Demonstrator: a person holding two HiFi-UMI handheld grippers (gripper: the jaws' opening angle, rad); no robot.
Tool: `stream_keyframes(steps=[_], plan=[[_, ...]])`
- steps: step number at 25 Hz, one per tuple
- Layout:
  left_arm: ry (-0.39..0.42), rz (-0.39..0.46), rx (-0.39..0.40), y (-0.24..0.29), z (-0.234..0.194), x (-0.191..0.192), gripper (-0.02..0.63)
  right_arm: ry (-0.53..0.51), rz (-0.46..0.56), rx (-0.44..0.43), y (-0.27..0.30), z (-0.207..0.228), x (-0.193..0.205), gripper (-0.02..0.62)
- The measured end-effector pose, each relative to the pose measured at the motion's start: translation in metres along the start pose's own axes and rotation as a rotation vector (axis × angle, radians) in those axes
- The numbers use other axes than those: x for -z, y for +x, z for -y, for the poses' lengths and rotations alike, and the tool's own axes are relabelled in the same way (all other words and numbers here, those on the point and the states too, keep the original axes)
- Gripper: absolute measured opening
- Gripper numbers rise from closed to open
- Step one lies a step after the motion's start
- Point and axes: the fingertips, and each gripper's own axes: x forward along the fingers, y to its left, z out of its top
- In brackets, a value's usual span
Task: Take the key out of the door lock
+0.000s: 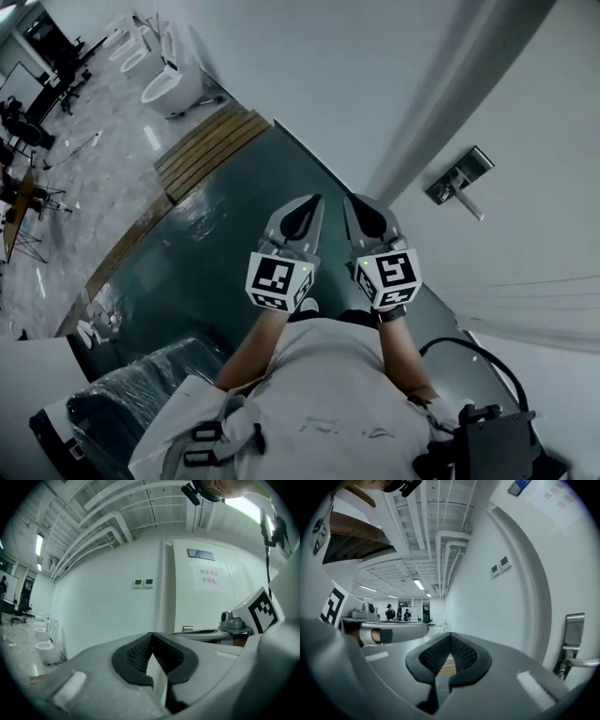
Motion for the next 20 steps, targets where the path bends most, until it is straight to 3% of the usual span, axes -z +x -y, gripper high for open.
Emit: stream_keyframes(steps=[3,8,13,15,20], plan=[[-0.029,0.001,0.118,0.035,0.014,0.005,0.002,-0.003,-0.007,0.128,-0.016,0.036,0.003,0.006],[-0.072,-0.027,0.343,0.095,0.074,0.025,0.002,-0.013,-0.035,0.354,-0.068,0.103,0.017,0.006],[-0.093,-0.011,0.442,0.146,0.143,0.032,0.001,0.015,-0.006,0.504,-0.122,0.162,0.023,0.006],[-0.061,0.02,0.498,0.166,0.175,0.024,0.002,0.035,0.019,0.552,-0.134,0.19,0.023,0.006],[-0.002,0.033,0.561,0.201,0.209,0.018,0.002,0.026,0.091,0.599,-0.141,0.245,0.003,0.006]])
